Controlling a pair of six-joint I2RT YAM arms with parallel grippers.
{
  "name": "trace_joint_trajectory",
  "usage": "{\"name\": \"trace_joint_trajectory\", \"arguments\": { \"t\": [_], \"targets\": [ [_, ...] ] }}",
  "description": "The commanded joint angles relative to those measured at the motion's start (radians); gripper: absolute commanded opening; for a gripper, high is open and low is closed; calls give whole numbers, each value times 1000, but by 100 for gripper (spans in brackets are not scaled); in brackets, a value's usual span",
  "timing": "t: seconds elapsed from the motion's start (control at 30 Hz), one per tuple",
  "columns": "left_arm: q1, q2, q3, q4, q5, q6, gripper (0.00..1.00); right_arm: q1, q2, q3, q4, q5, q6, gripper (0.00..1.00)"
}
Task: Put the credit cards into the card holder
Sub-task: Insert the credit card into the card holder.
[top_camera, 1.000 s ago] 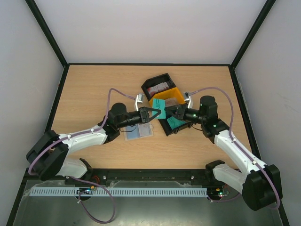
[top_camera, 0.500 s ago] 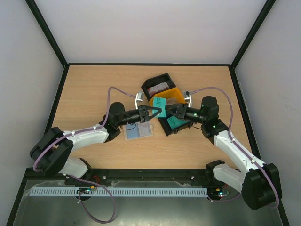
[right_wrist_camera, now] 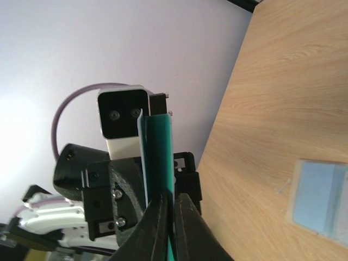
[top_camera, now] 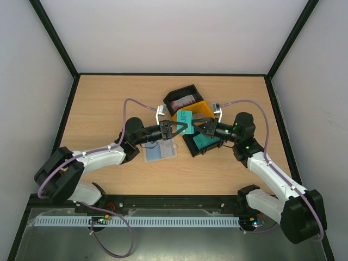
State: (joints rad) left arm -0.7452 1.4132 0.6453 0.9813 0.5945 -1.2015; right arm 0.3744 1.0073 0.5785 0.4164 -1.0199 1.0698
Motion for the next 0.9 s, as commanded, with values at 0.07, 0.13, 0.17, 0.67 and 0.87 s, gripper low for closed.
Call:
{"name": "trace_joint_trajectory", "arguments": {
  "t": [0.07,0.13,0.17,0.67,0.87],
  "targets": [
    [-17,8,37,-44,12,16,9,54,-28,12,40,-74,-1,2],
    [-10,-2,29,-58,-4,16,11,54,-31,33,-32,-31,-43,2],
    [-6,-6,22,-65,-10,16,12,53,-32,47,-73,-5,-65,2],
    [71,-95,-87,-123,-51,26,11,-29,-77,60,-118,121,8,2],
    [95,-132,-112,-176,-69,57,4,-38,-76,74,-201,174,-52,2]
  ]
}}
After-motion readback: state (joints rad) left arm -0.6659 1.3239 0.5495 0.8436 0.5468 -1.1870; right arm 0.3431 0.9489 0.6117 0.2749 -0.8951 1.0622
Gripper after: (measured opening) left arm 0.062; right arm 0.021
